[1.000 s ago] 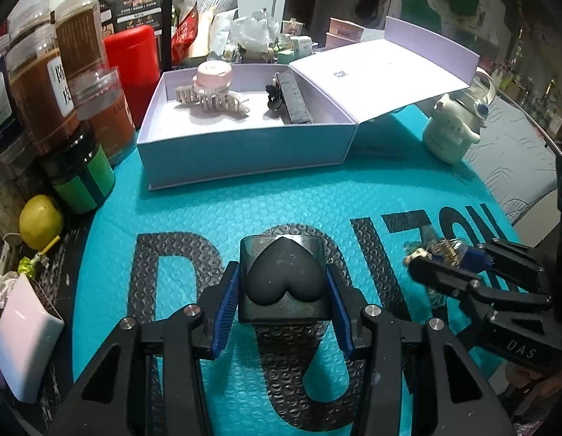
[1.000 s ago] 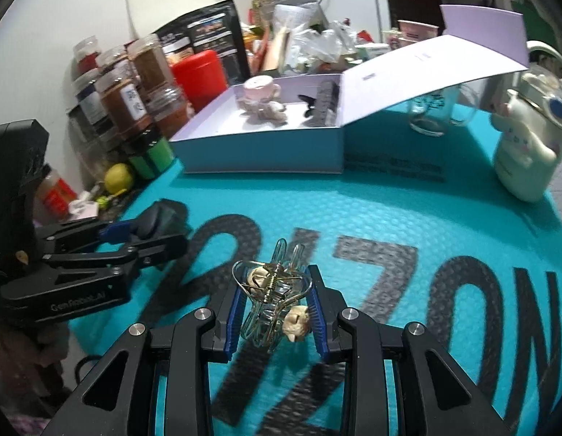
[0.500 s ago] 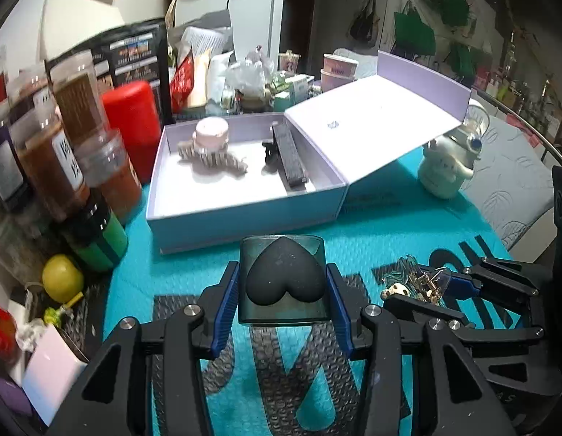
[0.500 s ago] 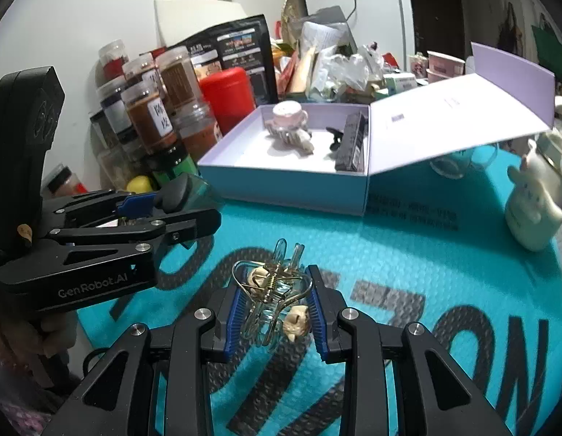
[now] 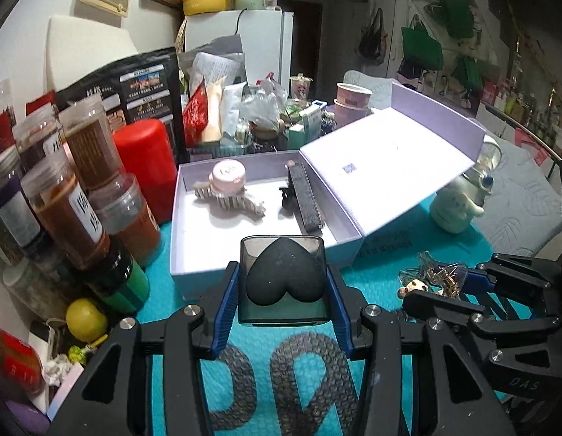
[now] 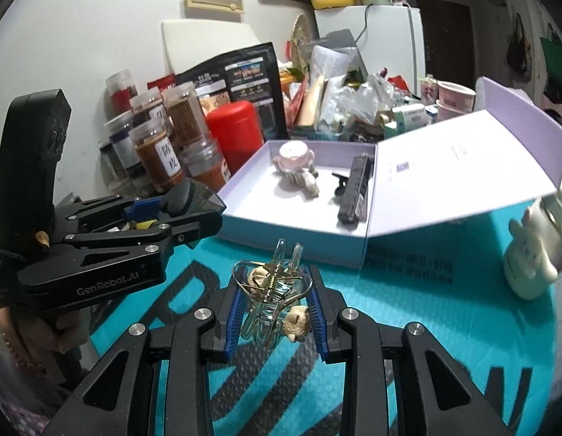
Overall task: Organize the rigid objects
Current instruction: 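Lift the heart case and gold clip and carry both into the white box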
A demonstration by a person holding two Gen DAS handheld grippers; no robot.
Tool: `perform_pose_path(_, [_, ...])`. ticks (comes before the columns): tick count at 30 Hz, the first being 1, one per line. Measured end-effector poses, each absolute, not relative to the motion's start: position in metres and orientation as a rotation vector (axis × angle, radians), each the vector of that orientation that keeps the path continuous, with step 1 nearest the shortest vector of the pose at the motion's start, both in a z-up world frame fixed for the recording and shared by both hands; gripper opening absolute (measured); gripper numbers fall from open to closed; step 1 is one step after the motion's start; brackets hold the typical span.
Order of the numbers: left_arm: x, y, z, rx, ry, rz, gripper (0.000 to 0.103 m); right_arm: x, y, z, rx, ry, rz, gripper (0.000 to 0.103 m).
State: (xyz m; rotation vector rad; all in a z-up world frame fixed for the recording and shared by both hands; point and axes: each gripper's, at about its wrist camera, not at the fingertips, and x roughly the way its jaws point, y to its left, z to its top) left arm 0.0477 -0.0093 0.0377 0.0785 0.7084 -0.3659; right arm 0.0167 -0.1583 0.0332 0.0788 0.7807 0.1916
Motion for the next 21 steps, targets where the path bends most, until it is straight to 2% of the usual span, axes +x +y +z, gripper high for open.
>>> perform_pose_path(21, [0.113,-0.014,0.077,0.094,0.613,-0.378,0.045,0.081,-0.178,0.077,0.054,0.677,0.217,0.031])
